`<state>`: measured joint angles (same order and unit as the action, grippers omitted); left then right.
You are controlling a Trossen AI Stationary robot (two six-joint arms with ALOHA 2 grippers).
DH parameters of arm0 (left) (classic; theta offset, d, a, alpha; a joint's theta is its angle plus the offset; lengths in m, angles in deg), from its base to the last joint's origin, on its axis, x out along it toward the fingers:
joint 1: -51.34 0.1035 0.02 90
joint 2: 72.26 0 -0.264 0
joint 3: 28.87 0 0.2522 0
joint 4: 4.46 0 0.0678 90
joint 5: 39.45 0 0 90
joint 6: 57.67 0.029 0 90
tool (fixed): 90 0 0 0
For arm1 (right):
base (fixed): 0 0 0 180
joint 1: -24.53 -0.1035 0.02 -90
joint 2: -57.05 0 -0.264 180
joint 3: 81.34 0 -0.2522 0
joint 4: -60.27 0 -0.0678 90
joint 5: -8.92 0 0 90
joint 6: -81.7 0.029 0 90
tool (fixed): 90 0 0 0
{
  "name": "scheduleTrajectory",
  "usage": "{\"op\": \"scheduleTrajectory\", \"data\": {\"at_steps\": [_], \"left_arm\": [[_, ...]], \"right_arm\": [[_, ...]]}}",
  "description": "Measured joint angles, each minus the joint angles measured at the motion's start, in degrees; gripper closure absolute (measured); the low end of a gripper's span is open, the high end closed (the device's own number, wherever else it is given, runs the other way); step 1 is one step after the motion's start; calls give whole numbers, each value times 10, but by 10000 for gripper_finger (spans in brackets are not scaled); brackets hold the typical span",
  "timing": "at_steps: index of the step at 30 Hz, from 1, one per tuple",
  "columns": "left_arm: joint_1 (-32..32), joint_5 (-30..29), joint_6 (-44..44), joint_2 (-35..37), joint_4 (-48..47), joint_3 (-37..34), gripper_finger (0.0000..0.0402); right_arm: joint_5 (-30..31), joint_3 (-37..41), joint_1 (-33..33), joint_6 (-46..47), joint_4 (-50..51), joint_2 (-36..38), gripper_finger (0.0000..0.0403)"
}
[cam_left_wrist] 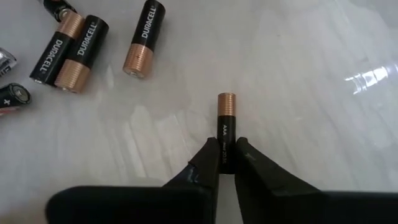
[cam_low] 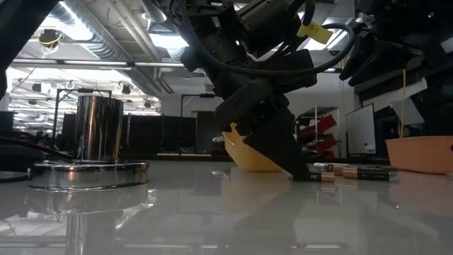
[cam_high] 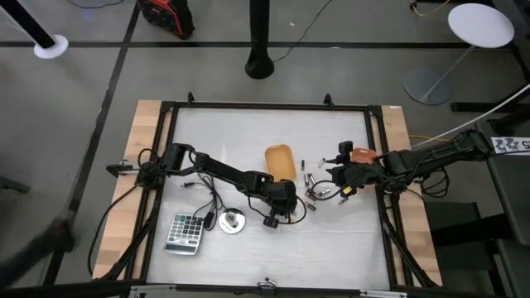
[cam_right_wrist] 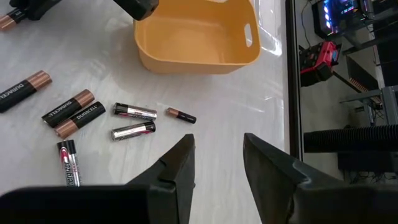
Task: Sort batteries
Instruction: Put the black battery into the yellow bin
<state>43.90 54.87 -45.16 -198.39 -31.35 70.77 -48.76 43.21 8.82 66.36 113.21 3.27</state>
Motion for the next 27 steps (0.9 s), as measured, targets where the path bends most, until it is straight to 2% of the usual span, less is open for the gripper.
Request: {"op": "scheduleTrajectory", "data": {"at_steps": [20, 27], "left_arm": [[0, -1, -21, 0, -3, 44, 370], [10, 0, -21, 11, -57, 67, 374]], "right_arm": [[0, 0, 0, 0, 0, 0, 272], [0, 0, 0, 0, 0, 0, 272]]}}
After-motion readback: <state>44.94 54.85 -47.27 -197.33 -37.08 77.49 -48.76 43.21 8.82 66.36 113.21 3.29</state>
